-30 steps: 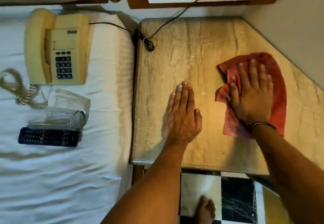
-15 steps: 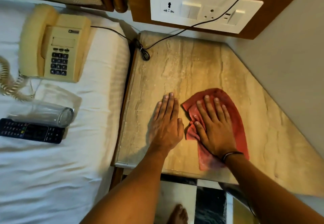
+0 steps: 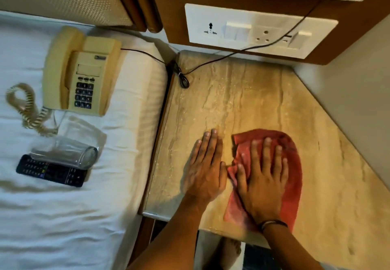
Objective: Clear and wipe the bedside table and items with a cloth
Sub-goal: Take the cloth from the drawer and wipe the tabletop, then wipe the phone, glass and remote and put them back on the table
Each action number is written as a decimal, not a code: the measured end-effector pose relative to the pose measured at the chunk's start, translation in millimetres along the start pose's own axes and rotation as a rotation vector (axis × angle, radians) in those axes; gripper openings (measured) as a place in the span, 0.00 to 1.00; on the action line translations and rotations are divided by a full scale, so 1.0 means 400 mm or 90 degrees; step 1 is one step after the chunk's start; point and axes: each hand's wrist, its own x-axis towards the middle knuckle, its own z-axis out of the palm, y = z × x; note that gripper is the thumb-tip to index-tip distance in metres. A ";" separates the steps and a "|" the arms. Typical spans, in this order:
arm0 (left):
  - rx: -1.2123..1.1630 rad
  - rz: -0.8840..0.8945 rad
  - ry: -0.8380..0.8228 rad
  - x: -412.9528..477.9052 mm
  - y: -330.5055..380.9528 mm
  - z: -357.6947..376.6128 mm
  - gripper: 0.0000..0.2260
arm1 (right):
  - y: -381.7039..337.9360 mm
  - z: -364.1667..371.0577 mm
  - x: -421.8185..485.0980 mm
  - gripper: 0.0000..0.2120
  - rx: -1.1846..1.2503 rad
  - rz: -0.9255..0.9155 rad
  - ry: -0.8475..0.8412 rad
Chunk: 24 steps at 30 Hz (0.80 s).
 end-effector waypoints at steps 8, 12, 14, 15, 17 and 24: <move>-0.053 -0.014 -0.045 -0.002 -0.010 -0.065 0.33 | -0.006 -0.063 0.015 0.26 0.126 -0.095 0.023; -0.129 -0.086 0.104 -0.002 -0.113 -0.169 0.32 | -0.168 -0.108 0.039 0.20 0.322 -0.016 0.042; -0.122 -0.118 0.205 0.026 -0.206 -0.262 0.31 | -0.282 -0.135 0.055 0.22 0.531 0.054 0.021; -0.118 -0.137 0.241 0.049 -0.269 -0.319 0.32 | -0.343 -0.144 0.066 0.23 0.611 0.103 0.000; -0.114 -0.188 0.288 0.096 -0.383 -0.415 0.33 | -0.432 -0.165 0.079 0.23 0.687 0.173 -0.011; -0.164 -0.524 0.184 0.236 -0.795 -0.606 0.34 | -0.578 -0.254 0.116 0.13 0.879 0.251 0.024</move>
